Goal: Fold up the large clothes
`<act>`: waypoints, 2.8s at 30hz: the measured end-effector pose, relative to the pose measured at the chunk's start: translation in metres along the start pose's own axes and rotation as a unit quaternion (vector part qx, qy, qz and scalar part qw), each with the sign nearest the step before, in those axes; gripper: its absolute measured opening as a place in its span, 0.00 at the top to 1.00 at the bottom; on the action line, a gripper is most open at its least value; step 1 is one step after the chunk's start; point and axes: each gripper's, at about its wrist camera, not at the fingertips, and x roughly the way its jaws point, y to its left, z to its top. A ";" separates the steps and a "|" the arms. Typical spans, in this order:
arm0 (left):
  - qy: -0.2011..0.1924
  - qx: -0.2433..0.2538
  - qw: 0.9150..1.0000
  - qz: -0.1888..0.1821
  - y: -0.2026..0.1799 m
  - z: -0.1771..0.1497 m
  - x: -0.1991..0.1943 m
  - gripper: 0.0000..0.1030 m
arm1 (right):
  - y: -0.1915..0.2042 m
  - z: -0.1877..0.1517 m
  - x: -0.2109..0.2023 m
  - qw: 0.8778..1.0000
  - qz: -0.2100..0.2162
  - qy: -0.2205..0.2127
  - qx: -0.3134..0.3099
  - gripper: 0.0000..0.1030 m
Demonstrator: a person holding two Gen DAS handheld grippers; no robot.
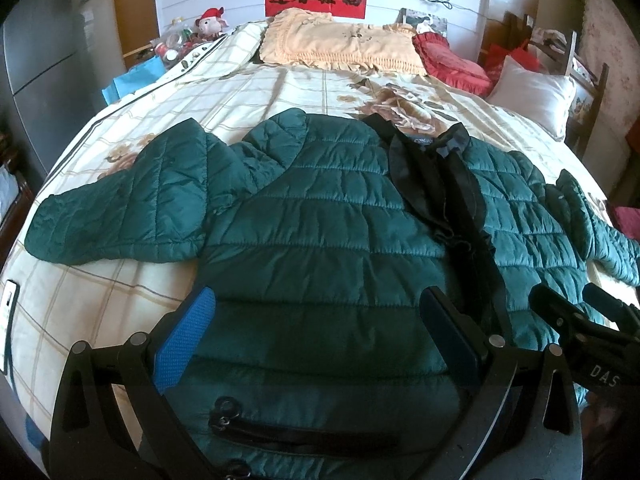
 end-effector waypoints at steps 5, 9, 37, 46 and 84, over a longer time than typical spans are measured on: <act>0.000 -0.003 1.000 0.003 0.006 0.002 -0.002 0.00 | 0.001 0.000 0.000 1.000 0.000 0.001 -0.002 0.00; -0.003 -0.005 1.000 0.008 0.012 0.004 -0.005 0.00 | 0.005 0.000 0.002 1.000 0.000 0.001 -0.006 0.00; 0.008 -0.110 0.991 0.079 0.141 0.023 0.002 0.00 | 0.020 0.000 0.005 1.000 0.015 0.007 -0.022 0.00; 0.032 -0.206 0.959 0.191 0.275 0.028 0.037 0.00 | 0.030 -0.002 0.004 0.999 0.020 0.009 -0.040 0.00; -0.057 -0.276 0.950 0.135 0.344 0.051 0.033 0.83 | 0.039 0.001 0.003 0.998 0.013 0.018 -0.056 0.00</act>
